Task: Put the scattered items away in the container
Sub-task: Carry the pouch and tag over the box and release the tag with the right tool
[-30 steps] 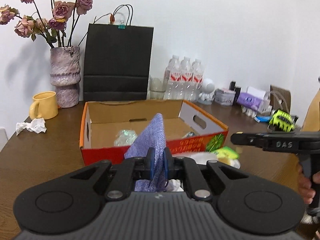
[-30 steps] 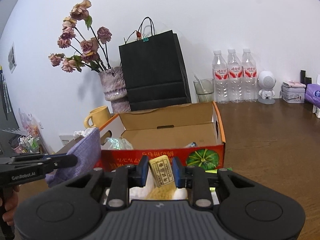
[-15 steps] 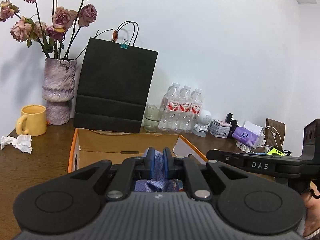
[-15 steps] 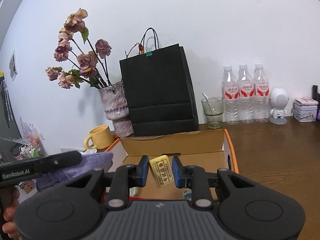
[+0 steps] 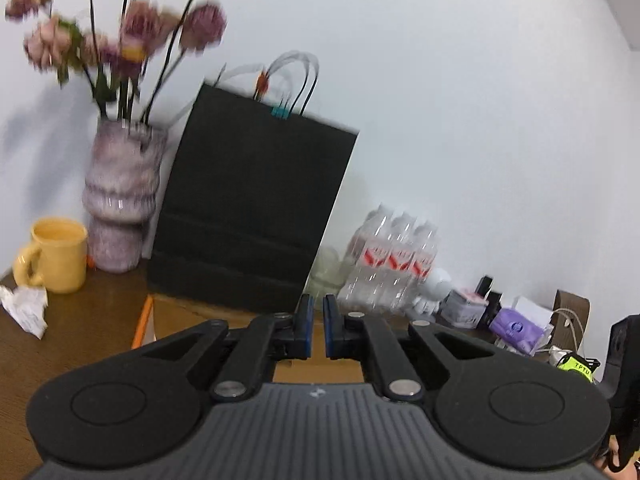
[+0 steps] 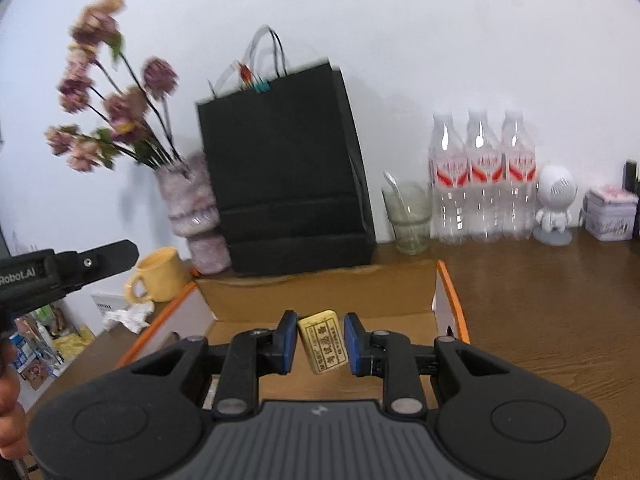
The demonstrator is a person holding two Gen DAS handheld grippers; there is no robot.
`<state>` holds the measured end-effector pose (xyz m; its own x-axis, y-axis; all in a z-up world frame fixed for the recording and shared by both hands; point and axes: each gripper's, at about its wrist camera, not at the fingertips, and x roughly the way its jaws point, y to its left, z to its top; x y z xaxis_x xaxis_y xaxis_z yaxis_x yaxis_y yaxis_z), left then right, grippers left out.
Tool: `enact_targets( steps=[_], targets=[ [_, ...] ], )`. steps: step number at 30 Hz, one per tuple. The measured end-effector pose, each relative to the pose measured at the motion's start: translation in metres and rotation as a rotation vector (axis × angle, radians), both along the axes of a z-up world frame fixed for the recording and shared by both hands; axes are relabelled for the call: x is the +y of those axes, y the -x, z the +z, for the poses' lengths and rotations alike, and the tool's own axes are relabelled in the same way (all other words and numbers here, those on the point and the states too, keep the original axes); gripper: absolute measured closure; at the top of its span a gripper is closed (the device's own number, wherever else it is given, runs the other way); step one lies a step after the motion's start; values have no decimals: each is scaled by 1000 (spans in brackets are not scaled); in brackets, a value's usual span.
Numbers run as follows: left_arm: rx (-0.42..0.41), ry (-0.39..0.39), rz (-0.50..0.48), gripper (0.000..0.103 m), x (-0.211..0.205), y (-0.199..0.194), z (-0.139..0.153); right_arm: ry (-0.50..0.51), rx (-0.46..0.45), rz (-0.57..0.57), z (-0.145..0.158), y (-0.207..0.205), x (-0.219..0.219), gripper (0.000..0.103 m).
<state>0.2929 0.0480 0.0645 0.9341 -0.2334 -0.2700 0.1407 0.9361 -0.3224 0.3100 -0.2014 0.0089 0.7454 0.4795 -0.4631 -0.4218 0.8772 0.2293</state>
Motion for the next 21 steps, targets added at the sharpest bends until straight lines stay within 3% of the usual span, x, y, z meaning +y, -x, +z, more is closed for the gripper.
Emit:
enact_targets(
  steps=[5,15,16,18,19,20,21],
  targets=[
    [113,-48,-5,97,0,-18,-25,54,65,-7,-21,-20,7,79],
    [151,-37,-27,94,1,4,-24,85,62,-11,-20,-7,4,79],
    [158,-35,-17,92,2,6,-24,83,70,-11,-20,-8,4,79],
    [177,-28,-4,71,2,7,-27,93,91,-9,-22,-9,5,78],
    [187,-23,2,65,3,8,-28,98,94,-12,-23,-8,5,77],
    [196,-21,7,58,3,10,-29,108,103,-18,-24,-7,5,62],
    [203,-23,10,53,2,12,-29,114,108,-25,-24,-6,5,37]
  ],
)
